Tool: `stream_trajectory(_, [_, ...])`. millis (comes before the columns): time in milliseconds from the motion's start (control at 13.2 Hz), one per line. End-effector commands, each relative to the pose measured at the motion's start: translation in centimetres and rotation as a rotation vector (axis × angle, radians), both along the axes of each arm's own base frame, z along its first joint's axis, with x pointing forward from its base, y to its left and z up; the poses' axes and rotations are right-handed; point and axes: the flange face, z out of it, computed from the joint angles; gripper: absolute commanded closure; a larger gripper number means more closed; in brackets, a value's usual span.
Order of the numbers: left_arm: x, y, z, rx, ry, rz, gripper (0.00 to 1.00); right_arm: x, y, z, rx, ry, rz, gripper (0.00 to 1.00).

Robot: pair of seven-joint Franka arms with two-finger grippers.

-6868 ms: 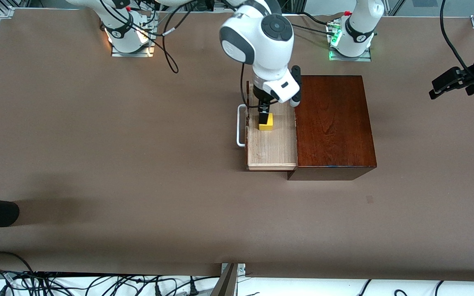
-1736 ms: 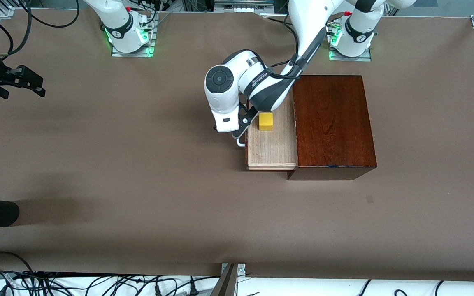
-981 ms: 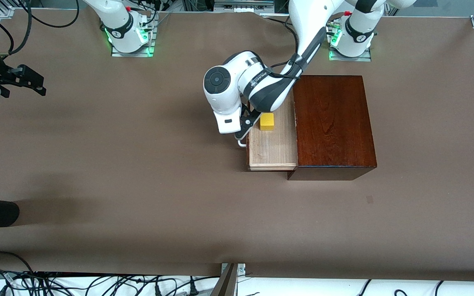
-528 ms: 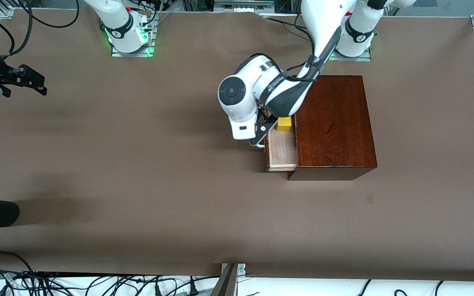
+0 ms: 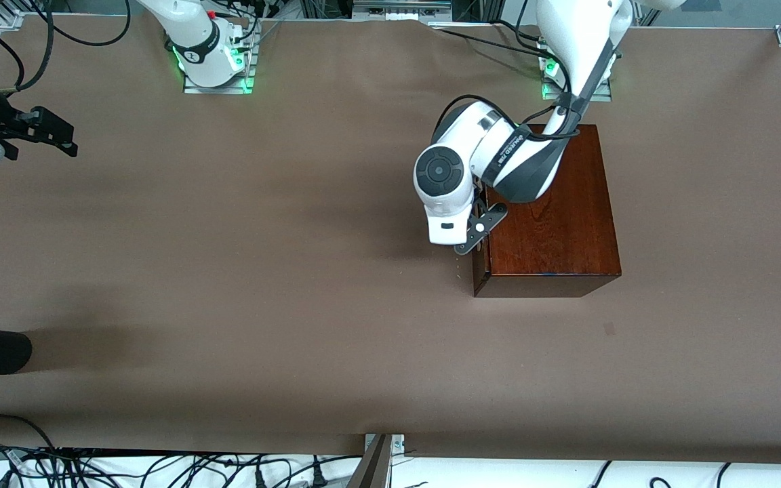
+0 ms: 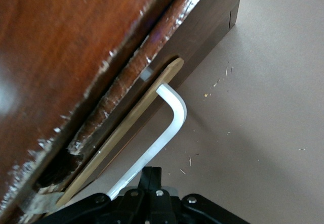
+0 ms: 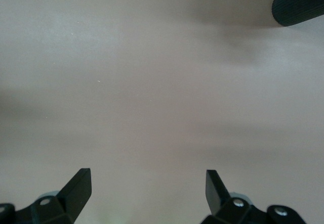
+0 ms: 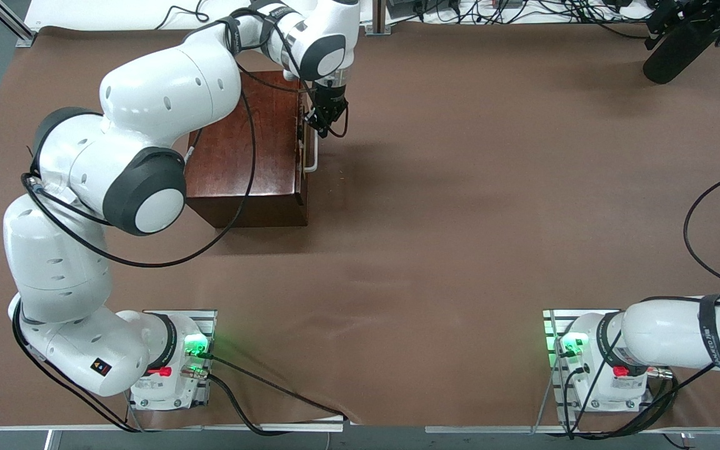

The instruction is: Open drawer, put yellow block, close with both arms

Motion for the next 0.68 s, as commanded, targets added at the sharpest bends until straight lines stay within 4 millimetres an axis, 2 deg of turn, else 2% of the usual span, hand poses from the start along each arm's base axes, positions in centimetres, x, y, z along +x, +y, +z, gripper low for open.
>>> stream_trajectory(0, [-0.8, 0.3, 3.6, -0.017, -0.028, -0.044, 1.0, -0.2, 0.1, 0.4, 0.008, 0.003, -0.011, 0.0])
stream_trajectory(151, [-1.0, 0.5, 4.7, -0.028, -0.027, -0.04, 1.0, -0.2, 0.1, 0.4, 0.008, 0.005, -0.01, 0.0])
stream_trajectory(226, [-1.3, 0.5, 6.2, -0.037, -0.03, -0.04, 0.91, -0.2, 0.1, 0.4, 0.008, 0.004, -0.01, 0.0])
stream_trajectory(302, [-1.6, 0.6, 8.5, -0.068, -0.035, -0.034, 0.85, -0.2, 0.1, 0.4, 0.008, 0.005, -0.011, 0.0])
stream_trajectory(377, [-1.8, 0.9, 11.0, -0.116, -0.042, -0.019, 0.71, -0.2, 0.1, 0.3, 0.008, 0.006, -0.011, 0.0])
stream_trajectory(453, [-1.8, 1.5, 13.3, -0.16, -0.053, -0.006, 0.47, -0.2, 0.1, 0.4, 0.008, 0.005, -0.01, 0.0])
stream_trajectory(528, [-1.9, 2.3, 15.4, -0.195, -0.062, -0.03, 0.15, -0.2, 0.1, 0.4, 0.008, 0.005, -0.01, 0.0])
stream_trajectory(604, [-1.9, 3.5, 17.3, -0.215, -0.071, -0.074, 0.0, -0.2, 0.1, 0.4, 0.008, 0.005, -0.011, 0.0])
